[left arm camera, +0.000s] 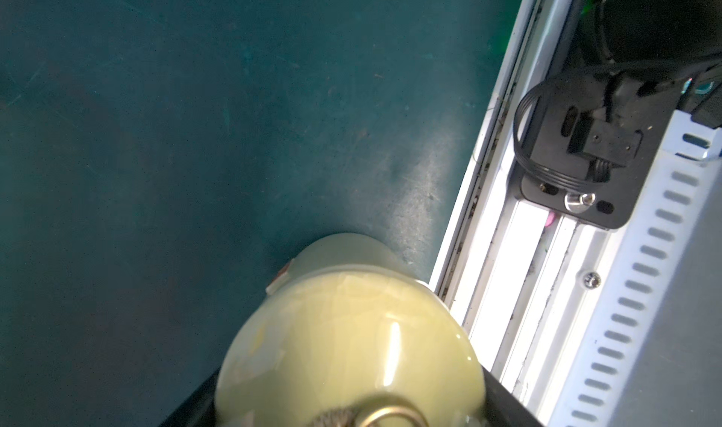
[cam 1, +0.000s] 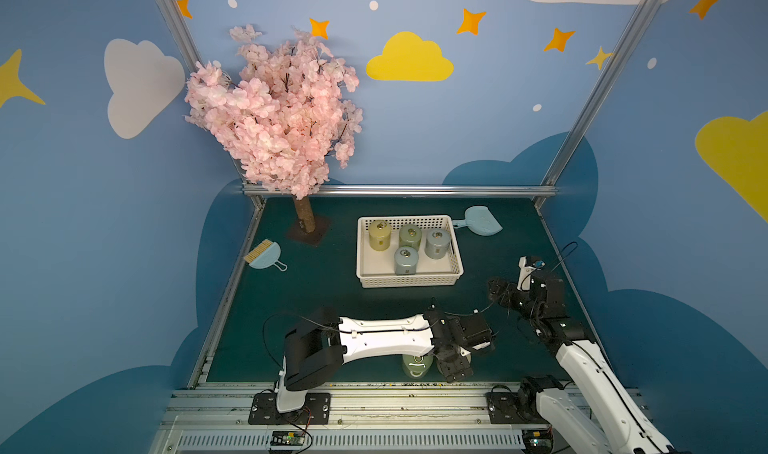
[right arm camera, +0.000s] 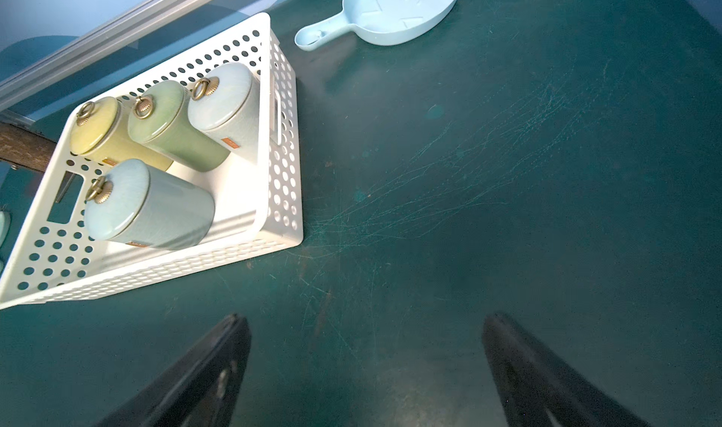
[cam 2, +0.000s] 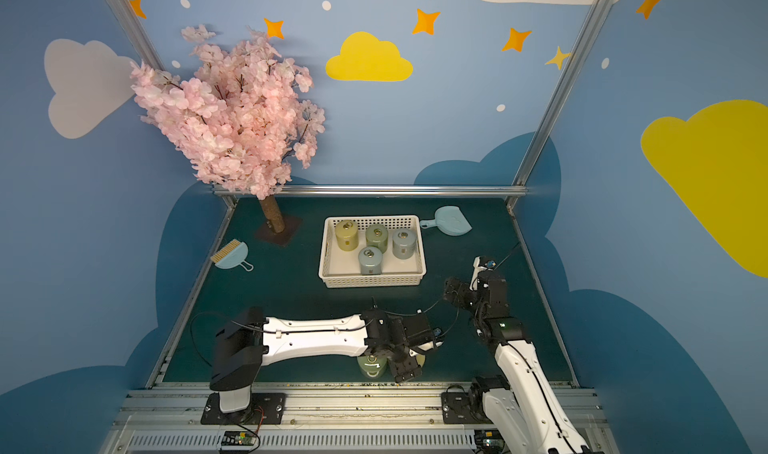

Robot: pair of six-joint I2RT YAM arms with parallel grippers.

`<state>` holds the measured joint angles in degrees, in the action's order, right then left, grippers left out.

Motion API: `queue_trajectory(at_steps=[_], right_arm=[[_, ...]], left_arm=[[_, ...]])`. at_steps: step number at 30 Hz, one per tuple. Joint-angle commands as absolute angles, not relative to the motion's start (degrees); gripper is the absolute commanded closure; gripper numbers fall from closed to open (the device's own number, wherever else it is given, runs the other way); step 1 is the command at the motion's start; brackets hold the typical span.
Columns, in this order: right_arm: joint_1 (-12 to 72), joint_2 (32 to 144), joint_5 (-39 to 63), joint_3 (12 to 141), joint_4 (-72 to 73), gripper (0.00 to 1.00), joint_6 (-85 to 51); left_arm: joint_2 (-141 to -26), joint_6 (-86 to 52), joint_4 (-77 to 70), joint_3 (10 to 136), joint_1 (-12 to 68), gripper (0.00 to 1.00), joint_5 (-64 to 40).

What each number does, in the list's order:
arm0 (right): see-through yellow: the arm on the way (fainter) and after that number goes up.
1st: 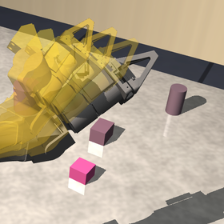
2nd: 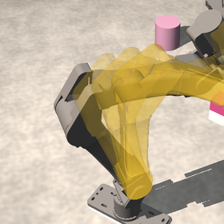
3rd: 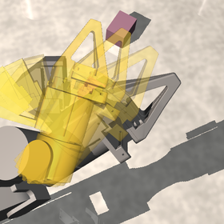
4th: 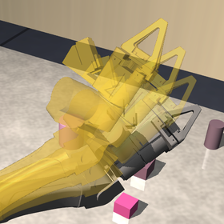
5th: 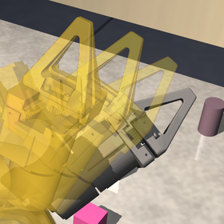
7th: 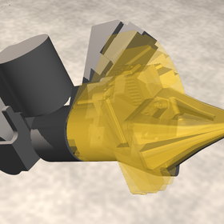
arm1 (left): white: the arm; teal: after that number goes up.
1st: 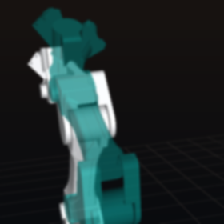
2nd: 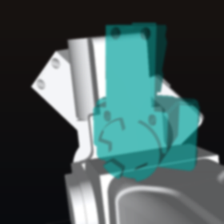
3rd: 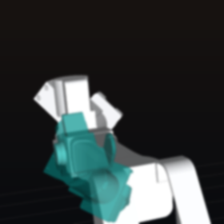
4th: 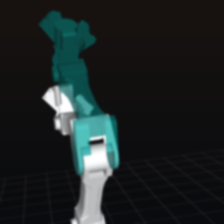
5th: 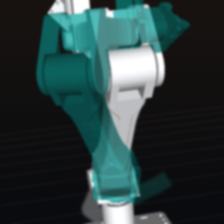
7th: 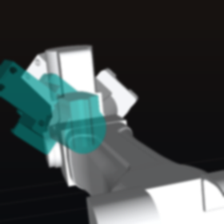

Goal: Take the tea canister out of the basket
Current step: Place the tea canister at the center of the board.

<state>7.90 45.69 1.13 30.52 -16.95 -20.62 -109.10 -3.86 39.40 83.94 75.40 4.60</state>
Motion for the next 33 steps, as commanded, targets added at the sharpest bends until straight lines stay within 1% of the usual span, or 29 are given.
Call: queue_trajectory(at_steps=[1, 4, 10, 16, 19, 26, 33], right_arm=[[7.6, 44.8, 2.1, 30.0, -16.2, 0.02, -20.7], [7.6, 44.9, 2.7, 30.0, -15.9, 0.02, -20.7], [7.6, 44.9, 6.4, 30.1, -15.1, 0.02, -19.3], [7.7, 45.4, 11.4, 32.0, -16.7, 0.01, -17.4], [8.0, 46.2, 15.2, 33.5, -17.4, 0.01, -15.8], [10.5, 49.4, 18.3, 38.1, -20.4, 0.02, -14.4], [18.4, 54.7, 14.4, 44.1, -24.0, 0.02, -12.6]], left_arm=[[-109.0, -4.7, 39.3, 86.0, 75.6, 0.04, 4.9], [-108.2, -5.3, 40.3, 87.0, 75.6, 0.0, 6.1], [-104.3, -7.0, 40.9, 88.2, 74.9, 0.0, 7.2], [-98.9, -9.9, 40.5, 86.8, 72.6, 0.0, 11.3], [-95.4, -11.3, 38.9, 84.4, 70.9, 0.0, 13.6], [-85.4, -14.5, 33.2, 75.7, 64.9, 0.0, 17.7], [-75.7, -16.5, 29.0, 65.9, 57.2, 0.0, 20.0]])
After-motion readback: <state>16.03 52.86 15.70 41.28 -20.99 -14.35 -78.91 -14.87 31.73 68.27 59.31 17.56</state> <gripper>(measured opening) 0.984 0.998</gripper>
